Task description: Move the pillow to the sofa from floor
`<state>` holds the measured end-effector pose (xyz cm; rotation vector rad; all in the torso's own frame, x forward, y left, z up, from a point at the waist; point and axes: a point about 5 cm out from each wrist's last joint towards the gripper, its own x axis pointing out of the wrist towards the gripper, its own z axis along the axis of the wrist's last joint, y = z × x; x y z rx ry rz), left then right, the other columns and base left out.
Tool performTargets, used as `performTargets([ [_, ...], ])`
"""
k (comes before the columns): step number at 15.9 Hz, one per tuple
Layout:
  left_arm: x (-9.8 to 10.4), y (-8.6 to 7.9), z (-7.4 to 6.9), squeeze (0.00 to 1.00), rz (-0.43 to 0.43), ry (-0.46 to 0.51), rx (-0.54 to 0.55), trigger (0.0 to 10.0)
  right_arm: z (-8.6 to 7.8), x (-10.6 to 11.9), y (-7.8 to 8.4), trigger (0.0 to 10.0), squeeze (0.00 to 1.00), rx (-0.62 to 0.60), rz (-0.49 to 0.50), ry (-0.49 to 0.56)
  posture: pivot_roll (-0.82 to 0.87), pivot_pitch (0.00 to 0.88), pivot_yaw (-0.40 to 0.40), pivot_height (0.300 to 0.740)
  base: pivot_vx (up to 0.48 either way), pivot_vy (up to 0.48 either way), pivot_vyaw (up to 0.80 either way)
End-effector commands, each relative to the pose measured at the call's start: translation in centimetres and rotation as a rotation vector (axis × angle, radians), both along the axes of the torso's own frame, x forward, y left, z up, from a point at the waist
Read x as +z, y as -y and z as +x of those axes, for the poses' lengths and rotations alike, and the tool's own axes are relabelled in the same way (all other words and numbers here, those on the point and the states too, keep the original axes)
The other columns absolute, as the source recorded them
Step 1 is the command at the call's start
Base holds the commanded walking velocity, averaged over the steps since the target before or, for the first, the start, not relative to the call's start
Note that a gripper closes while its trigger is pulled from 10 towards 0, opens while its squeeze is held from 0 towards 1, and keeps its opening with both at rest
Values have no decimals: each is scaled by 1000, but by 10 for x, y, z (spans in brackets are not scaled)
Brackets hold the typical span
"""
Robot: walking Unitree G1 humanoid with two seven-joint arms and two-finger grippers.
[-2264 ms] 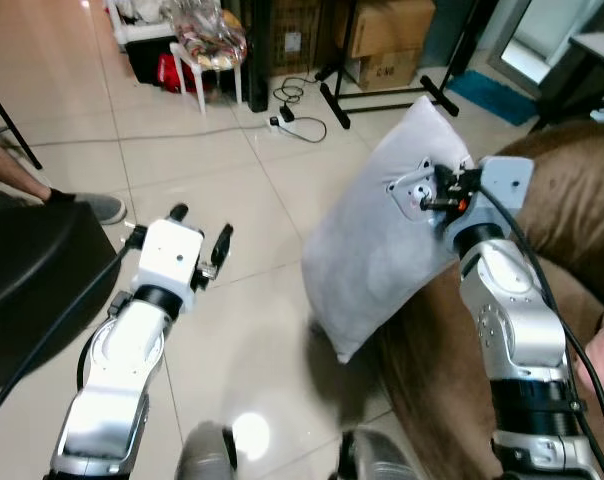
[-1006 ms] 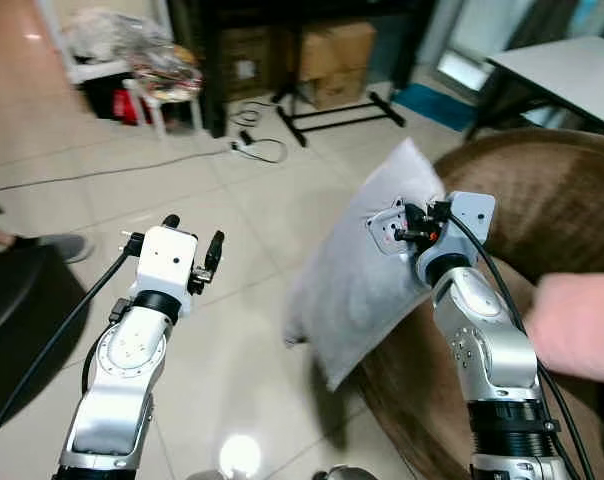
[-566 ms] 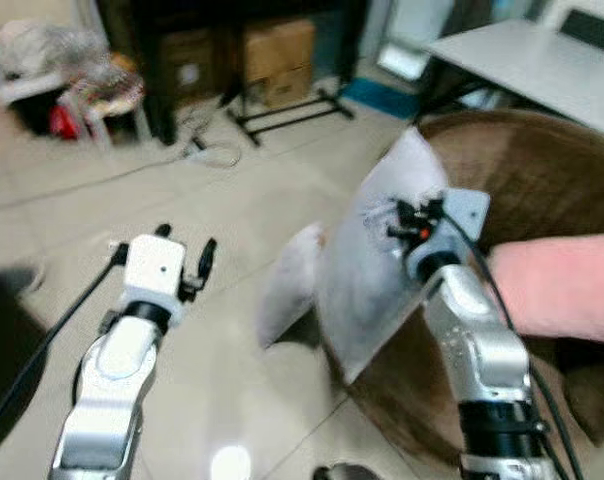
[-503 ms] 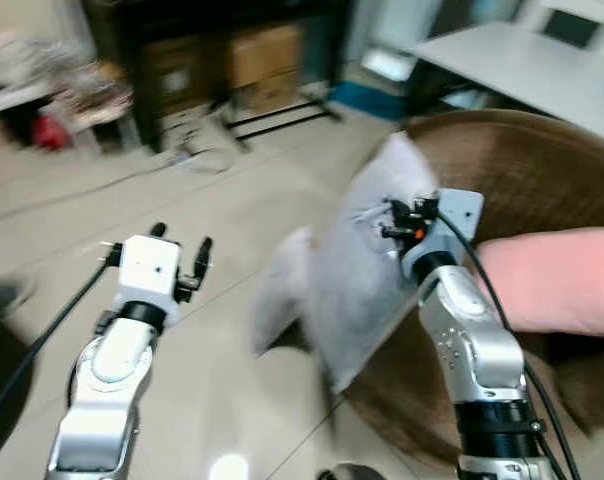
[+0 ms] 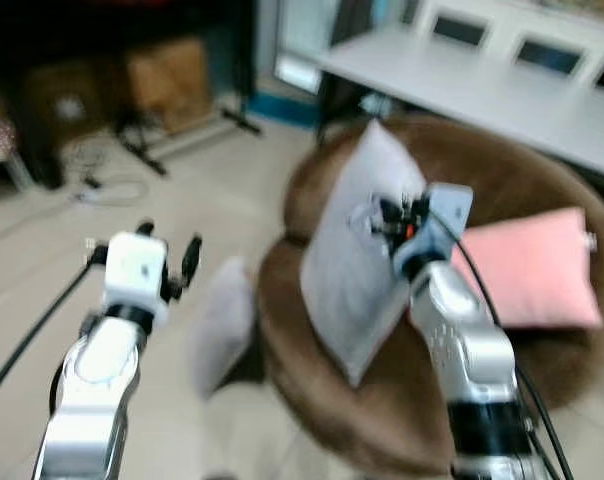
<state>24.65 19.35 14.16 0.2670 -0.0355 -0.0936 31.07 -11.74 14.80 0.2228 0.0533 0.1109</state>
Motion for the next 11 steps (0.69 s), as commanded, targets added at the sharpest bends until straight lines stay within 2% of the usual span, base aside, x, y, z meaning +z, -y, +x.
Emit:
performTargets([
  [1, 1, 10, 2, 0, -7, 4, -37, 10000, 2, 15, 15, 10000, 0, -48, -1, 77, 27, 0, -83, 740, 371, 0, -800],
  [4, 1, 9, 2, 0, -4, 4, -39, 10000, 2, 15, 3, 10000, 0, 37, -19, 92, 31, 0, -90, 740, 369, 0, -790],
  [7, 0, 11, 0, 0, 0, -7, -62, 10000, 5, 17, -6, 10000, 0, 109, -25, 103, 39, 0, -100, 740, 95, 0, 0],
  [11, -7, 13, -5, 0, 37, -70, -161, 10000, 11, 15, -18, 10000, 0, 207, -41, 80, 47, 0, -110, 740, 0, 0, 0],
])
